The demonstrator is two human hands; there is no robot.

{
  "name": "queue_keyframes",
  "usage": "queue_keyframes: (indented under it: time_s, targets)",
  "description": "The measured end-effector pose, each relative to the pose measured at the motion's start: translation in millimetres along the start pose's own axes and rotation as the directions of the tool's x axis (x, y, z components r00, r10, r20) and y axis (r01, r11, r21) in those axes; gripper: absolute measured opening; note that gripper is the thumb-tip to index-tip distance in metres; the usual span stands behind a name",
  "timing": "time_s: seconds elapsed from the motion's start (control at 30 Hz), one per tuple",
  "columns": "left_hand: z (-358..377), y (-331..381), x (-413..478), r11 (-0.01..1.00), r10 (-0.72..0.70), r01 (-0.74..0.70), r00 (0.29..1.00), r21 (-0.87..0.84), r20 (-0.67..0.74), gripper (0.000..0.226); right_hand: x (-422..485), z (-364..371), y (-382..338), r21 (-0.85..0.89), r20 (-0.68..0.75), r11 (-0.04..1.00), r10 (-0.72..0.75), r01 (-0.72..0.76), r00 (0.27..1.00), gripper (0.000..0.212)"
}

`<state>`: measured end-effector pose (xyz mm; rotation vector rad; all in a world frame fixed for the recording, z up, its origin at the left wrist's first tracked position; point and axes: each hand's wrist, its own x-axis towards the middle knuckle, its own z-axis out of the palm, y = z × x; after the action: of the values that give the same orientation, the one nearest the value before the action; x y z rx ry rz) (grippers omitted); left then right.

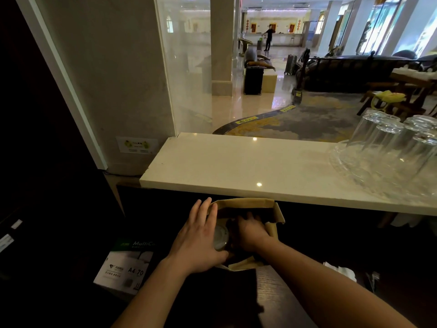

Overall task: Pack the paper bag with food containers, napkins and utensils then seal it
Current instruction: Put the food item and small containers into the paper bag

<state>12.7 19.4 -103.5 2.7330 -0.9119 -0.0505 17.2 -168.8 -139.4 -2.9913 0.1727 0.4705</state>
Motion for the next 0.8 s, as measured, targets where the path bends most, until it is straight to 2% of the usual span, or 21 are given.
queue_keyframes:
  time_s: [0.07, 0.13, 0.27, 0.4, 0.53, 0.63, 0.8]
  targets:
    - [-1.5, 0.5, 0.0, 1.0, -0.004, 0.004, 1.0, -0.004, 0.005, 0.114, -9.0, -5.1, -2.6, 0.003, -0.028, 0.999, -0.042, 0.042, 0.999, 0.066]
    - [-1.9, 0.2, 1.1, 1.0, -0.012, 0.012, 1.0, -0.01, 0.01, 0.113, -16.8, -9.3, -6.0, 0.11, -0.08, 0.992, -0.05, 0.059, 0.996, 0.05]
    - [-1.4, -1.6, -0.7, 1.0, -0.018, 0.018, 1.0, -0.026, 0.001, 0.112, -42.0, -22.6, -12.2, 0.28, -0.293, 0.945, -0.081, 0.166, 0.953, 0.027]
    - [0.5, -3.9, -3.1, 0.999, -0.018, 0.018, 1.0, -0.037, 0.001, 0.112, -77.8, -31.5, -9.4, 0.384, -0.466, 0.875, -0.094, 0.296, 0.88, 0.021]
    - [0.5, -7.1, -2.2, 0.996, -0.037, 0.037, 0.999, -0.078, 0.006, 0.115, -118.0, -26.7, 8.9, 0.445, -0.631, 0.811, -0.018, 0.38, 0.776, 0.018]
    - [1.5, -11.0, -1.6, 0.993, -0.039, 0.039, 0.999, -0.113, 0.0, 0.113, -138.8, -13.0, 32.0, 0.519, -0.659, 0.779, 0.103, 0.352, 0.745, 0.019]
    - [5.0, -8.0, -2.5, 0.99, -0.033, 0.023, 0.997, -0.14, -0.067, 0.107, -153.5, 24.3, 80.7, 0.637, -0.555, 0.754, 0.306, 0.159, 0.773, 0.019]
